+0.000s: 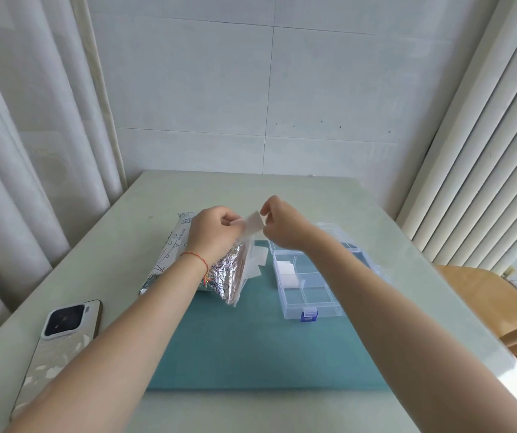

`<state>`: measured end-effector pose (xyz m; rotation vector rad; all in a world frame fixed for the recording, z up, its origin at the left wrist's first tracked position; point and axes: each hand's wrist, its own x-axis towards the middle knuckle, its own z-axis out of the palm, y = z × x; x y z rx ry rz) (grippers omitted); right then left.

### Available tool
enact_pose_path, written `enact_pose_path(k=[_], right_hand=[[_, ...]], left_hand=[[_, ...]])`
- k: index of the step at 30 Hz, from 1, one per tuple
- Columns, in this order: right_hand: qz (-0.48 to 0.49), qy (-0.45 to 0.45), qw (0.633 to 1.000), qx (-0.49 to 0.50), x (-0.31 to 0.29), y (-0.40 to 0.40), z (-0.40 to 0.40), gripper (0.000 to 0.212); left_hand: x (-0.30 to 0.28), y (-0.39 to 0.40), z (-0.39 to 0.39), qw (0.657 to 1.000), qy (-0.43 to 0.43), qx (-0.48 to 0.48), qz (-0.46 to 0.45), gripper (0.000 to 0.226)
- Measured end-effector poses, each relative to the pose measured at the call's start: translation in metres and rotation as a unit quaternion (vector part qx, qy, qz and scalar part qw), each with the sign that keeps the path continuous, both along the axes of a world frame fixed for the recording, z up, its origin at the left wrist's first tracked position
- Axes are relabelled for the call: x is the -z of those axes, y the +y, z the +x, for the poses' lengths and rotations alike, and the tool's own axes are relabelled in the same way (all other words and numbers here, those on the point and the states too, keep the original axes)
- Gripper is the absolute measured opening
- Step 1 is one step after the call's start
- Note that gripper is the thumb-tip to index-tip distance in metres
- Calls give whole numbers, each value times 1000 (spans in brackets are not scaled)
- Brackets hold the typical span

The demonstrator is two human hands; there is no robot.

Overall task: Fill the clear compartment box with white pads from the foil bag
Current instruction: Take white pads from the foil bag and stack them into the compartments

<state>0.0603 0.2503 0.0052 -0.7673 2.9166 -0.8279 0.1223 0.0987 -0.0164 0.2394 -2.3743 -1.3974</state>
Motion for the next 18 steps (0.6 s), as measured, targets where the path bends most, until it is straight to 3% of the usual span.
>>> enact_pose_path(k=[3,5,12,16,18], right_hand=[[196,51,979,15,29,-8,-10,26],[269,62,961,1,43,-14,-11,28],[296,-5,955,-18,50,-19,-12,34],[301,-24,953,-2,49,-23,-15,10],[294,-29,955,2,47,-23,-15,13]], left_hand=[[9,-8,-3,999,-2,-31,-10,16],[14,-9,-4,999,-26,-23,4,12],[22,-12,-9,995,-52,-18,81,11],[23,-10,-9,991,-60,-23,115,11],[23,-9,-10,991,-64,-22,119,11]])
